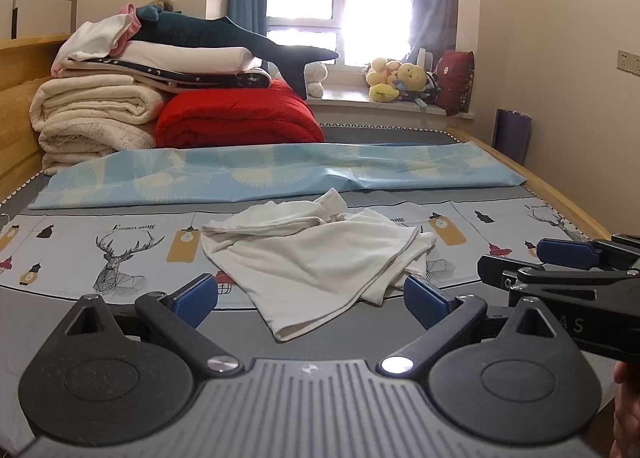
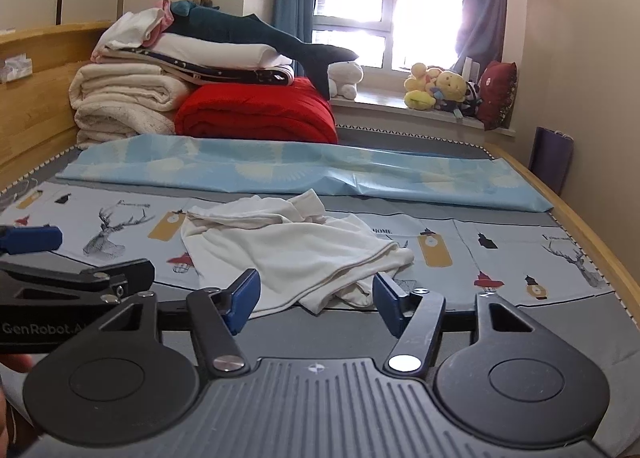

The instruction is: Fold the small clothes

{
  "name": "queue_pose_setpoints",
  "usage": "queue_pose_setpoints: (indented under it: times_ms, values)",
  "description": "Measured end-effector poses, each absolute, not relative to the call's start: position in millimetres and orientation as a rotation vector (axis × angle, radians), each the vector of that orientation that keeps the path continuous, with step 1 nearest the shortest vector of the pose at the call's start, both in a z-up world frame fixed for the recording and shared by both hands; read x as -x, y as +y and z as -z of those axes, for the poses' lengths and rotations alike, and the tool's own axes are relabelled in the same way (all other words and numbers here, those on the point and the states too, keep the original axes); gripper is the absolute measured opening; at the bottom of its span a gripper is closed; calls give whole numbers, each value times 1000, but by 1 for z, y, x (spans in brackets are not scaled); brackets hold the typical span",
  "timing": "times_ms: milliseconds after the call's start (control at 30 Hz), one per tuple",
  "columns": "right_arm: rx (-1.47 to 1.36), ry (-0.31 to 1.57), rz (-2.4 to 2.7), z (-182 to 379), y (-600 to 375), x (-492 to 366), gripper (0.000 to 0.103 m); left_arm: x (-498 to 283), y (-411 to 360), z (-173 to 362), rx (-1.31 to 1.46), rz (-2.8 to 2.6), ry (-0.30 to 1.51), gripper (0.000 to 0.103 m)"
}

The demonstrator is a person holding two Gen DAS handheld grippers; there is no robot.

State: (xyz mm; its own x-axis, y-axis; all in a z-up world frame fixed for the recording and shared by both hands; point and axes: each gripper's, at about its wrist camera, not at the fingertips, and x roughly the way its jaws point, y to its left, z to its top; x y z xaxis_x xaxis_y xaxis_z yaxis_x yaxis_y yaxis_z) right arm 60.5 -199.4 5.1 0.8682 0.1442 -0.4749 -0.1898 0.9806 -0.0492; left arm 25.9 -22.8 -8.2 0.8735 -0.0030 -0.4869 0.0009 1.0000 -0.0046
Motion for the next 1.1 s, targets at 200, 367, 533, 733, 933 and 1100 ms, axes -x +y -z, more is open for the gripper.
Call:
queue_pose_setpoints:
  times_ms: [200, 367, 533, 733, 933, 1100]
  values:
    - [99, 499, -184, -5, -196, -58, 63, -26, -22, 5, 16, -7, 510, 100]
    - [68, 517, -190, -4, -198, -59, 63, -28, -23, 5, 1, -5, 520, 100]
    - [142, 522, -161, -4, -196, -61, 63, -32, -21, 6, 15, -24, 541, 100]
    - [129, 528, -166, -4, -195, -60, 63, -33, -23, 7, 17, -19, 543, 100]
    - [108, 535, -163, -3, -196, -61, 63, -35, -22, 7, 25, -16, 547, 100]
    - [131, 531, -152, -3, -195, -61, 63, -37, -22, 7, 29, -7, 551, 100]
